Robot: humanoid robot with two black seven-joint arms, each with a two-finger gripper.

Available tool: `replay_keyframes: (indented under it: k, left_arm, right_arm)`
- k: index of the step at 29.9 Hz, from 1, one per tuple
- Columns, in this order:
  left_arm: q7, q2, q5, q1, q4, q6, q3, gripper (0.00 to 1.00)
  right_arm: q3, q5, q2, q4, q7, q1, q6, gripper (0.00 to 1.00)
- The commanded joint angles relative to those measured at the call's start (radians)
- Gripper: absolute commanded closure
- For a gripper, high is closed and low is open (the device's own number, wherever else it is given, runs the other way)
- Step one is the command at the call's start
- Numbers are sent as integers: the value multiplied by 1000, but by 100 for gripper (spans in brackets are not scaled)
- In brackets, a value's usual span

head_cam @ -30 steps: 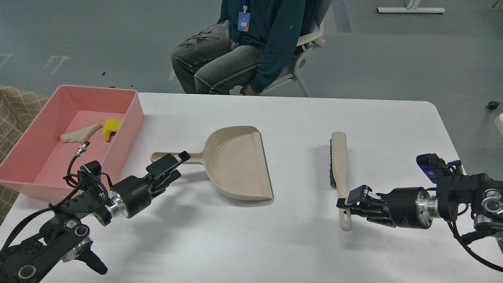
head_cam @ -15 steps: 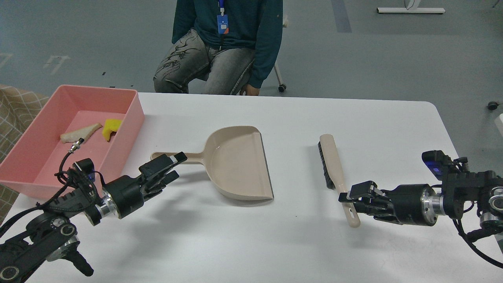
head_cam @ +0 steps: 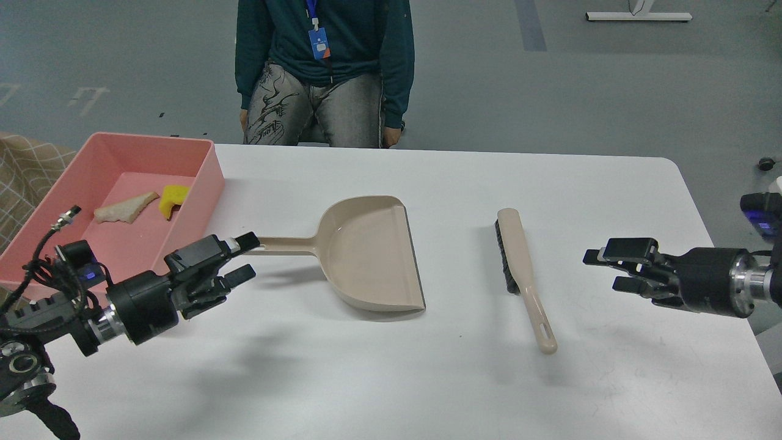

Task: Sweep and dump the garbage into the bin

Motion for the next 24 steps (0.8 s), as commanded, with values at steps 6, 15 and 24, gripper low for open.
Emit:
replay_keyframes:
  k: [6,15,24]
  left_arm:
    - [63,-63,-153,-188,68,-3,-213,3]
    - [78,-250,-159,-523,374,-3,-179,3]
    - [87,-460,-334,-804,777,-3,-59,3]
  right_arm:
    - [409,2,202,-228,6,2,0,9]
    - [686,0,589,-668,17,187,0,9]
    - [689,0,836,-998,207,362,-3,8]
